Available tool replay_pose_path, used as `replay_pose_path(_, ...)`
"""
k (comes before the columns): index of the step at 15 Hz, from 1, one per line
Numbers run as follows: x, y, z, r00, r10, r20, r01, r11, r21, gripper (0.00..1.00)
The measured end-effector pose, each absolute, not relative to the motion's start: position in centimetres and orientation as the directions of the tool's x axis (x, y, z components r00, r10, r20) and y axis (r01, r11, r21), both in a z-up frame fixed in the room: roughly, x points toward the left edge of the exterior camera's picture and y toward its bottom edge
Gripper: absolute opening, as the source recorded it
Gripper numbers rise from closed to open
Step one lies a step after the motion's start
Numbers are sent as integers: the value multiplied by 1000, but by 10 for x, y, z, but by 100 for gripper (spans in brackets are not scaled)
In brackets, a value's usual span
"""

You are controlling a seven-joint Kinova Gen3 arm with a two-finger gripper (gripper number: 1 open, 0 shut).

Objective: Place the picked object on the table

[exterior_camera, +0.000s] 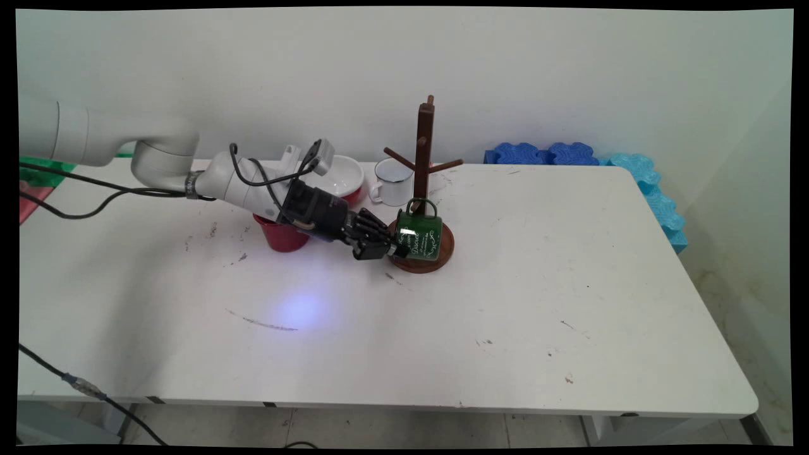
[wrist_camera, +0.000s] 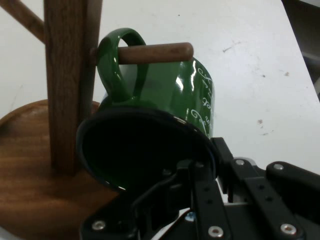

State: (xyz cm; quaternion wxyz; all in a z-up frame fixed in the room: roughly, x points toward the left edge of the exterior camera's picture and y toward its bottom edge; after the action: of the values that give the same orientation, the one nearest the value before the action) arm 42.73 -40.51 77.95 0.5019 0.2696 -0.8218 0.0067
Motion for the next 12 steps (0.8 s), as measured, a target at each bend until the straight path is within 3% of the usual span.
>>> replay_pose_path(12,432,-398,791,-433,-346,832,-418,895,155,0)
